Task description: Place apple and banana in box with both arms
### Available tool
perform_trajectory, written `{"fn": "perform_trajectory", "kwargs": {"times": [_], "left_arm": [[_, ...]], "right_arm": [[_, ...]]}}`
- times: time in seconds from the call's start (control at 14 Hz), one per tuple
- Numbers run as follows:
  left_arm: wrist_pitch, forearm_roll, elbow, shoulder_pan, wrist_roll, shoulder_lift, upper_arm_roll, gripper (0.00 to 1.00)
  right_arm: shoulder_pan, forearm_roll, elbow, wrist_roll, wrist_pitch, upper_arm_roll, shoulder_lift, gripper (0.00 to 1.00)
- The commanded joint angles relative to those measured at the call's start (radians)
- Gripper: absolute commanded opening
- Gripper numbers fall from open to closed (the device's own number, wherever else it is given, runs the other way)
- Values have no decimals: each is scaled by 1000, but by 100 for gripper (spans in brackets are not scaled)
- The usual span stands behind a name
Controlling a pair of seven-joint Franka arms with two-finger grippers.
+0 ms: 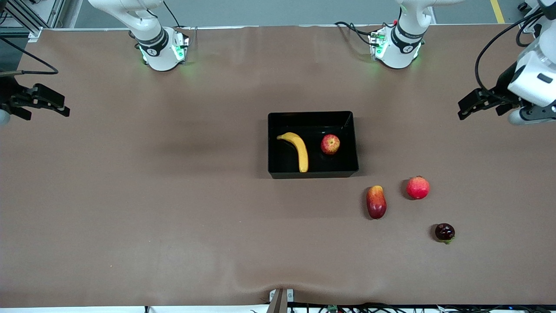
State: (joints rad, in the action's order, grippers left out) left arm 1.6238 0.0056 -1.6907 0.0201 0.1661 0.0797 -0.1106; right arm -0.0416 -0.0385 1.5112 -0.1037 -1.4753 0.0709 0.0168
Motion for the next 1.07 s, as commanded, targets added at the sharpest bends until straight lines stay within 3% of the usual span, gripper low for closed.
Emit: {"fn": "perform_trajectory", "kwargs": {"times": [0.0, 0.71, 1.0], "left_arm": [[-18, -16, -43, -14, -28, 57, 8, 100], [-94, -6, -30, -3, -57, 83, 2, 100], [-168, -4, 20, -2, -49, 81, 11, 100]], "right_arm": [[-6, 11, -9, 18, 23, -2, 2, 100], [-6, 3, -9, 18, 21, 0, 3, 100], [-7, 3, -9, 13, 21, 0, 3, 100]]}}
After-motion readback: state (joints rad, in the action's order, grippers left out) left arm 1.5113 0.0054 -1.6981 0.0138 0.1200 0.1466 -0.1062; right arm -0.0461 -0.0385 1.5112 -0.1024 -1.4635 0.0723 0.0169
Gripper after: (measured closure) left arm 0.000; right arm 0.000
